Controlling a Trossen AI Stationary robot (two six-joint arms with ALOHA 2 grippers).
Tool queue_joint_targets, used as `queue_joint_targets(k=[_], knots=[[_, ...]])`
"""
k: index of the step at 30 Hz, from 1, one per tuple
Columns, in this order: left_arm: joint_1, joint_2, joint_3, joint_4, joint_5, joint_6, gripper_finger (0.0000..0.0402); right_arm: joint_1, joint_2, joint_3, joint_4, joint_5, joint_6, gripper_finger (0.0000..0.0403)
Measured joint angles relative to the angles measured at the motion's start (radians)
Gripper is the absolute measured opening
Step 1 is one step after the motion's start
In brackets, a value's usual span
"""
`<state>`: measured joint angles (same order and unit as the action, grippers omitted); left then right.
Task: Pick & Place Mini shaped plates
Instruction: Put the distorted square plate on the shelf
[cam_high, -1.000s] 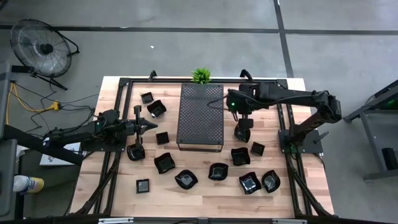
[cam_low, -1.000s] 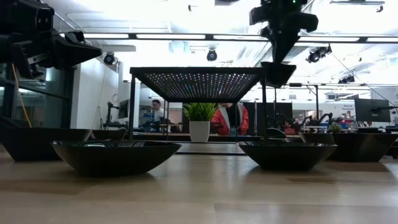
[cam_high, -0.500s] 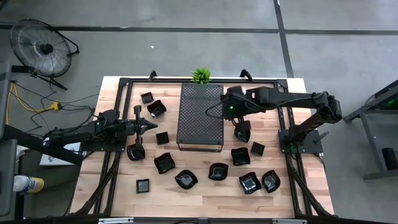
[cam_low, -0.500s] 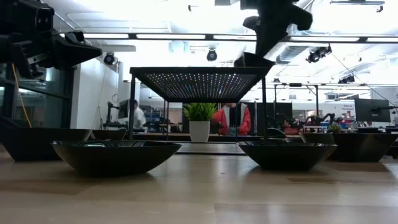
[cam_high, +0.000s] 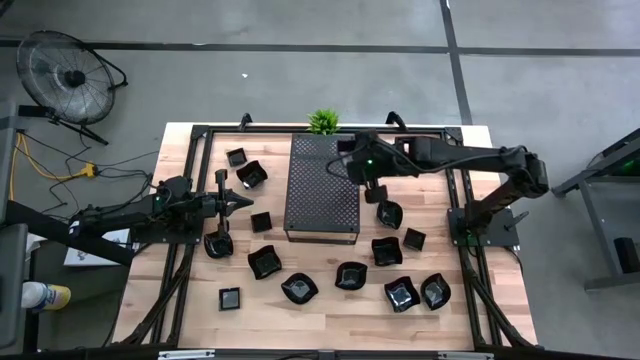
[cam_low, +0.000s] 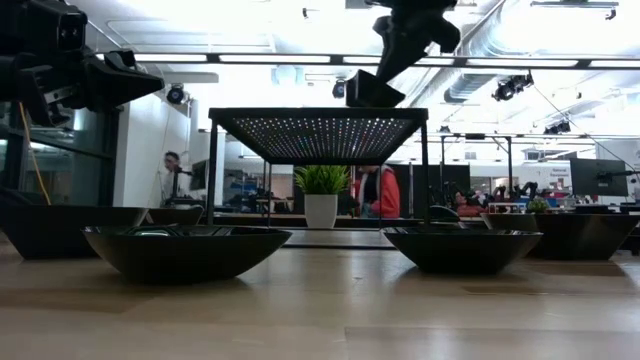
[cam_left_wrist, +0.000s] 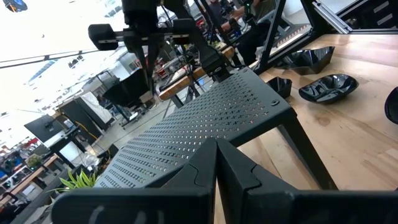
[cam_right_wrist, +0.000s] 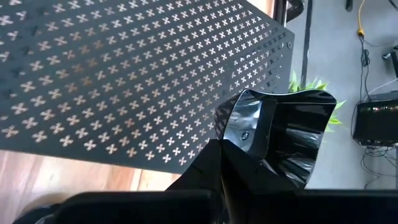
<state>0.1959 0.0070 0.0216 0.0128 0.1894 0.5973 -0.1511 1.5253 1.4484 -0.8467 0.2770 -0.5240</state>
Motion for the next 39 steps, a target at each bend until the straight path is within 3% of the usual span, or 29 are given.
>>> queue_joint_targets(k=[5,14,20,25,39], knots=[[0.000,0.000,0.000,0.000,0.000,0.000,0.0001,-0.028,0.086,0.105,-0.047,-0.003,0.019,0.0000],[0.000,0.000,0.000,0.000,0.000,0.000,0.0001,-0.053,0.348,0.481,-0.273,0.002,0.053,0.0000],[0.000,0.000,0.000,0.000,0.000,0.000,0.0001,-0.065,0.492,0.651,-0.355,0.006,0.041,0.0000],[0.000,0.000,0.000,0.000,0.000,0.000,0.0001,-0.085,0.565,0.710,-0.388,0.006,0.037,0.0000],[0.000,0.000,0.000,0.000,0.000,0.000,0.0001,-0.105,0.588,0.709,-0.407,0.004,0.076,0.0000]])
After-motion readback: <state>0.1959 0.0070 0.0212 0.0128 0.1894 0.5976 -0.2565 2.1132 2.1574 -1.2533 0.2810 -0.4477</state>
